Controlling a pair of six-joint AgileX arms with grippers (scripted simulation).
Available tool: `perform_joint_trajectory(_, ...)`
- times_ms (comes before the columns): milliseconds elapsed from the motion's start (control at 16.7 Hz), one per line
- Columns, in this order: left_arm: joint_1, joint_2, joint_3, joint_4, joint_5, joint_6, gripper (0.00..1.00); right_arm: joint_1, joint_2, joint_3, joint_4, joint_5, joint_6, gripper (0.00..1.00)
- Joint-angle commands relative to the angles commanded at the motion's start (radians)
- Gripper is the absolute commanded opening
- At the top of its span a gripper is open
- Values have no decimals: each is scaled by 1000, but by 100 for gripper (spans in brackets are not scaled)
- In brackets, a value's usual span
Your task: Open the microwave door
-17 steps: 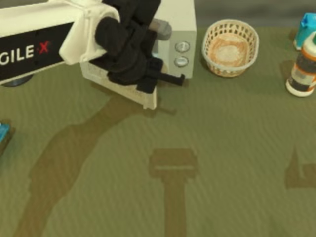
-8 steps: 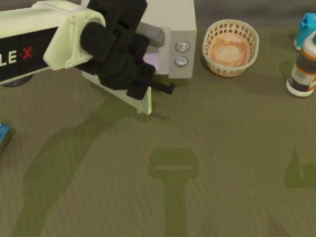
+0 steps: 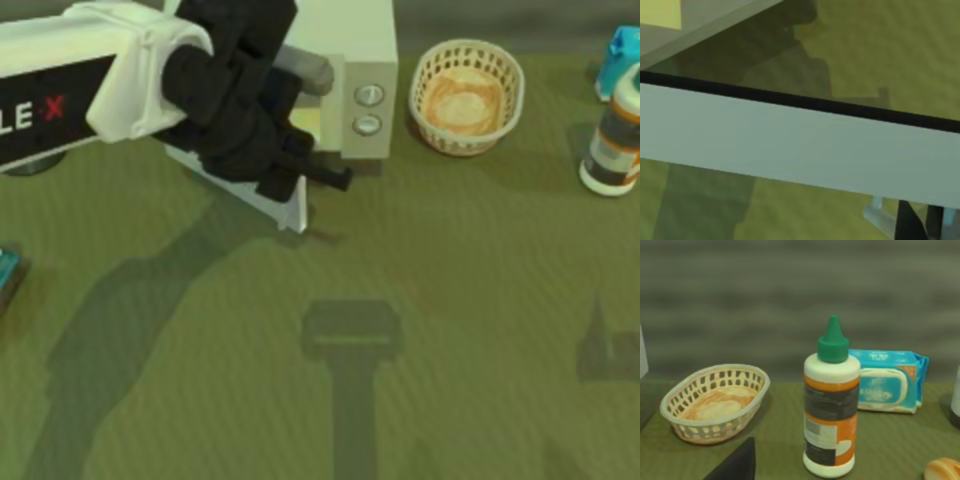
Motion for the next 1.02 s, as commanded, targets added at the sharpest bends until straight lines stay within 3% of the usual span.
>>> perform_joint_trajectory(1020,5,-14,-16,6,21,25,0,0,0,0,0,0,0,100)
